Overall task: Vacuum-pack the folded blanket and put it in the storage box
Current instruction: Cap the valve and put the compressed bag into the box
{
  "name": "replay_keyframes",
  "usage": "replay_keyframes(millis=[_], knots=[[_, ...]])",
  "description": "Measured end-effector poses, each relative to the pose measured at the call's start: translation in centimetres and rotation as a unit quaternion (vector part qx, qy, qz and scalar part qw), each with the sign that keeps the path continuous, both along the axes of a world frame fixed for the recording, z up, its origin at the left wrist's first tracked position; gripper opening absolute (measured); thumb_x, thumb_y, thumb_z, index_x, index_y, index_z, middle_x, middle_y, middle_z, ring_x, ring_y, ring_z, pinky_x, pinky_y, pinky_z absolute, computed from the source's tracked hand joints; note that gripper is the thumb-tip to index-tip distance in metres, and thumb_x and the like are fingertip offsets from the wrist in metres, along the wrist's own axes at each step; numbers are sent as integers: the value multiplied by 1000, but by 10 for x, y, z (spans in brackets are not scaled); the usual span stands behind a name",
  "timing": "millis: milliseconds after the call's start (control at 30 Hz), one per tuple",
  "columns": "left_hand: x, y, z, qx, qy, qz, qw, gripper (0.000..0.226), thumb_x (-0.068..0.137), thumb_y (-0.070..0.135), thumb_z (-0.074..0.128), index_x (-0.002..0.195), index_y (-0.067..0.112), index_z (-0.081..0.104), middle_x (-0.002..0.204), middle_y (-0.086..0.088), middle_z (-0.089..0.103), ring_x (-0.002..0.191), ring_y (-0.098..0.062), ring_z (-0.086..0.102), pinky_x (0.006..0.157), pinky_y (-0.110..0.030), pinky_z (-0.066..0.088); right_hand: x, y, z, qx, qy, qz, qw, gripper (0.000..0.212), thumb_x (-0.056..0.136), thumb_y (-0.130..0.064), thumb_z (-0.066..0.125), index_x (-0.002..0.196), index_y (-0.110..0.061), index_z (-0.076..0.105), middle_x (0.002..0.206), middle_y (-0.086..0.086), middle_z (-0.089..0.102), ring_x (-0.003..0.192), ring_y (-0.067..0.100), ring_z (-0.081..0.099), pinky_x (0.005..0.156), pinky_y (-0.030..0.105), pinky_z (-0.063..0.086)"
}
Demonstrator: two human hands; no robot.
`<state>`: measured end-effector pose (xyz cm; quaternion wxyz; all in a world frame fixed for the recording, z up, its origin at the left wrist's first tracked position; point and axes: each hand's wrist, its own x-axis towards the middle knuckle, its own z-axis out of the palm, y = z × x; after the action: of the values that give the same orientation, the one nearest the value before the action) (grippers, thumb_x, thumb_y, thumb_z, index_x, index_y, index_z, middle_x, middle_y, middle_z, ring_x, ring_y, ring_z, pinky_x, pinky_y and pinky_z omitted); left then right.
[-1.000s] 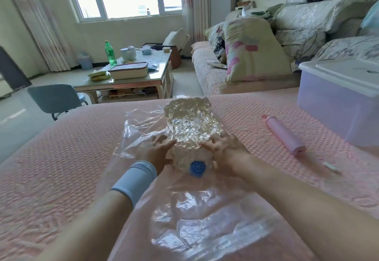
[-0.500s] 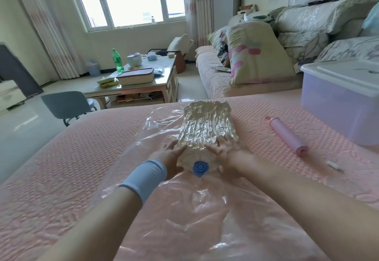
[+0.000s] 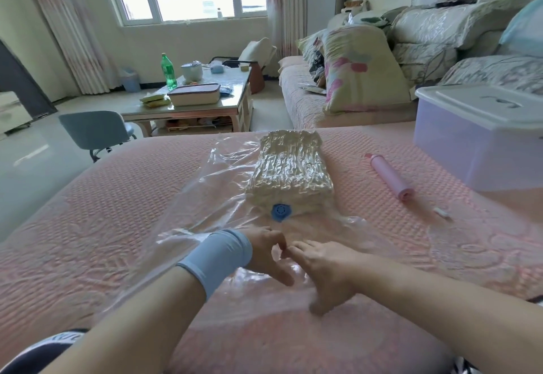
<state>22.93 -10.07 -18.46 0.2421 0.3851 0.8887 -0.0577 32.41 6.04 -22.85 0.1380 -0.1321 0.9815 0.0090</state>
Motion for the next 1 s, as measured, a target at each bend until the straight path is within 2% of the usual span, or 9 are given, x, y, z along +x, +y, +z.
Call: replay_keyframes(millis=[133,233,367,467,567,700,800,933,1000], knots=[[5,-6,6,3,-15,15,1000,112,45,82,71,140,42,27,146,12,37,125,-22,47,104,-46,41,-9,6,32,16,145,0,989,43,82,-38,57,124,-29,54,116,-3,67,101,23,66,82,34,50],[-6,-6,19,76,137,-11,988,90,66,60,76,138,30,33,138,6,45,116,-22,53,93,-36,48,-23,17,52,38,259,-22,965,16,86,-33,48,94,-23,57,92,-2,67,81,22,67,68,29,45],[-37,-8,46,189,330,34,924,27,88,32,61,114,36,55,114,7,62,96,-18,61,69,-28,46,-41,23,70,69,353,-95,928,18,85,-37,61,92,-20,60,85,0,66,75,22,66,66,28,41],[-54,-1,57,211,396,58,892,18,94,24,54,106,36,61,101,6,68,84,-19,65,67,-27,44,-52,19,81,136,449,-79,880,46,81,-15,64,126,-17,58,123,11,61,106,31,60,87,42,46],[-72,11,62,229,430,76,870,19,94,19,53,108,30,60,99,5,69,84,-22,67,69,-31,49,-62,9,90,191,533,-57,822,59,73,6,50,127,-16,58,124,18,60,105,36,59,81,42,45],[-98,18,54,224,434,79,869,33,93,25,59,125,28,53,118,2,62,104,-24,61,87,-37,49,-83,12,92,214,404,-170,873,53,66,-3,64,117,-17,56,96,6,68,95,31,67,86,40,44],[-102,30,47,229,510,44,828,61,80,11,66,135,22,43,130,-6,49,112,-27,49,92,-38,42,-102,31,93,215,392,-202,871,55,71,1,56,121,-21,60,84,-2,70,94,28,71,78,34,48],[-91,54,26,325,541,-215,745,40,61,-3,61,95,18,65,96,-5,62,82,-24,57,66,-34,49,-135,51,81,179,400,-202,876,54,76,2,45,120,-24,62,83,0,69,97,30,68,78,37,47],[-91,62,12,280,494,-210,796,28,66,10,63,93,18,63,97,-6,62,85,-26,59,69,-35,49,-151,60,71,138,386,-201,890,49,80,2,47,120,-22,61,92,3,68,105,33,64,84,39,45]])
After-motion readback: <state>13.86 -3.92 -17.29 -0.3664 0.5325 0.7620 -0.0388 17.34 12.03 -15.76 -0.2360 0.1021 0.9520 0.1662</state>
